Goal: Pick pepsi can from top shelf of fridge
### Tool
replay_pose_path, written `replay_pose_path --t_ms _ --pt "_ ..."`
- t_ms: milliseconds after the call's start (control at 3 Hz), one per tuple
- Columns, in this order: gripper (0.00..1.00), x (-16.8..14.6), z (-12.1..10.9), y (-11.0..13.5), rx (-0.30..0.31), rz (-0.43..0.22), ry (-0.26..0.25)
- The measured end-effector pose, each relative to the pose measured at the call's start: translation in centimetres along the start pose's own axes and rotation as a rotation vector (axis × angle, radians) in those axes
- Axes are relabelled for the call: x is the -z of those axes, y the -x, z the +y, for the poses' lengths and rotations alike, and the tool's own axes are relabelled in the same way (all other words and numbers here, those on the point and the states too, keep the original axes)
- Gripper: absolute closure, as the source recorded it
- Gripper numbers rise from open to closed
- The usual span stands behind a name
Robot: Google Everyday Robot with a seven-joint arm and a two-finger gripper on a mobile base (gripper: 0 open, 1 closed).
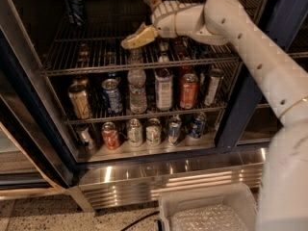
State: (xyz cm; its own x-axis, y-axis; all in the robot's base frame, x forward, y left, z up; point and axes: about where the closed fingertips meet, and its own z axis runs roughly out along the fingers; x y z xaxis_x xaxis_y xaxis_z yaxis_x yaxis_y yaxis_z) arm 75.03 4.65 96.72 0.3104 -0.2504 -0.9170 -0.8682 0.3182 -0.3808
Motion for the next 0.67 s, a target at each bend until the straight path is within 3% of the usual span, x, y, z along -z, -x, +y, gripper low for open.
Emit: replay_pose_path --t_ms 667 --pt "0.0 -4.9 -2.5 3.3 0.039 -0.065 0.047"
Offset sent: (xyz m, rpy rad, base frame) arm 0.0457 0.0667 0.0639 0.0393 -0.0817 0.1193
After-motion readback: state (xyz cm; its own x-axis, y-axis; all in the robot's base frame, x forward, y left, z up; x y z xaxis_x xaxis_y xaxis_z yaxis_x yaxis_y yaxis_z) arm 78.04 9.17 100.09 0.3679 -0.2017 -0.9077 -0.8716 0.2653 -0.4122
